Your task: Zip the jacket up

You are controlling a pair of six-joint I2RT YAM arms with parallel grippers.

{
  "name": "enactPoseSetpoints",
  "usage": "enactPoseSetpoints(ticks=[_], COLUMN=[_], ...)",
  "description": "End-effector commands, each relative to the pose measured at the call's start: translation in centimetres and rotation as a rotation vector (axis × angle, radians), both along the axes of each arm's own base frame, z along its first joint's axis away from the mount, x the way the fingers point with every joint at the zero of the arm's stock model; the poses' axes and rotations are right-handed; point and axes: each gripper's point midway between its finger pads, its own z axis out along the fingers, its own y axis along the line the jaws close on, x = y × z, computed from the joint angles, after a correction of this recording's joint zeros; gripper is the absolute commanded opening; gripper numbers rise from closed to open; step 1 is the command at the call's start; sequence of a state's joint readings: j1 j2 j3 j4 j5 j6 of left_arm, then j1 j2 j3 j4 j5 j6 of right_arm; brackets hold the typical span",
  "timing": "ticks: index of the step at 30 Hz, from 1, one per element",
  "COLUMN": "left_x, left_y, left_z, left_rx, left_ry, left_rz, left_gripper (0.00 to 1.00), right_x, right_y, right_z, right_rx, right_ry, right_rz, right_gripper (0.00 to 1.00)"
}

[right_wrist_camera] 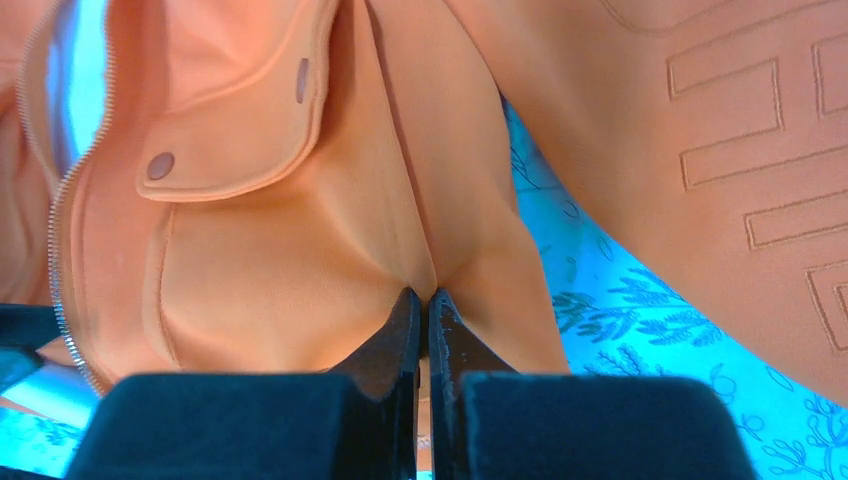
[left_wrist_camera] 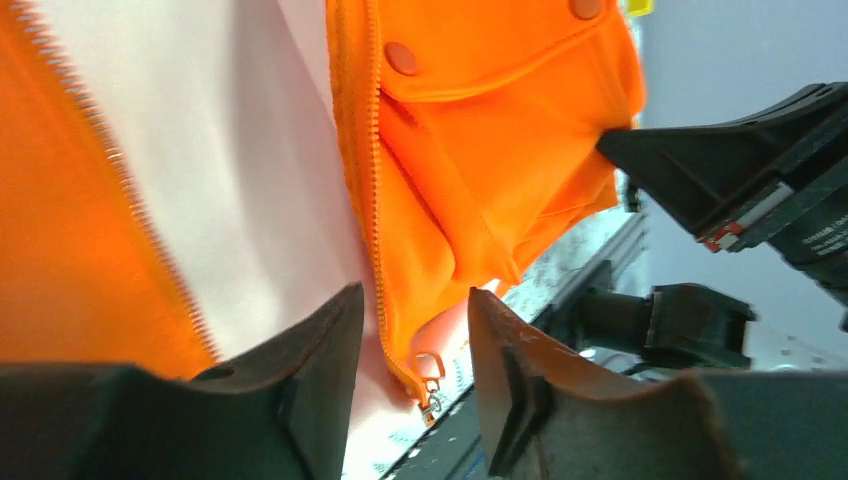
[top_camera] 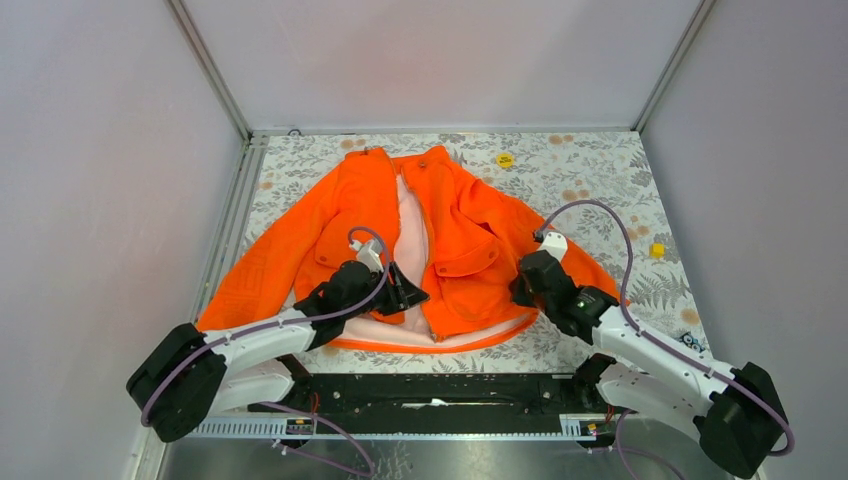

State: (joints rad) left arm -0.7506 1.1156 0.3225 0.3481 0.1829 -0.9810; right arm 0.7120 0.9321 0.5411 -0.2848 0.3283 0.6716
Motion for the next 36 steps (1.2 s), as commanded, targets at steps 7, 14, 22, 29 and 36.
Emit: enactPoseSetpoints(ticks=[7,14,22,29,36], left_x=[0.2,0.5,-0.2,2.6,4.8], left_y=[2.2,0.4,-5.4,-5.2,-4.0], left_z=[0.4,2.3,1.5,0.5,-1.4], left_rx=[0.083,0.084,-0.009,0.091,0.244], left_ry=[0.024,0.014,0.044,0.01,0.053], left_rz=[0.084,-0.007,-0.244,-0.134,-0.09], left_gripper=[0.87,0.91,0.7,0.25,0.46], right_x=[-0.5,0.4,0.7,0.9,1.7], right_y=[-4.1,-4.2,-2.1,-5.0,-5.1], right_z=[-1.5,-0.1,0.1,-0.2,0.7], right_rx=[-0.042,-0.066,-0.034,-0.105,-0.131], right_ry=[-0.042,-0.097,-0.104,-0.14,-0.162], right_rz=[-0.162,-0.136,-0.026,-0.153,-0.161], right_gripper=[0.04,0.1,0.17,0.1,0.29])
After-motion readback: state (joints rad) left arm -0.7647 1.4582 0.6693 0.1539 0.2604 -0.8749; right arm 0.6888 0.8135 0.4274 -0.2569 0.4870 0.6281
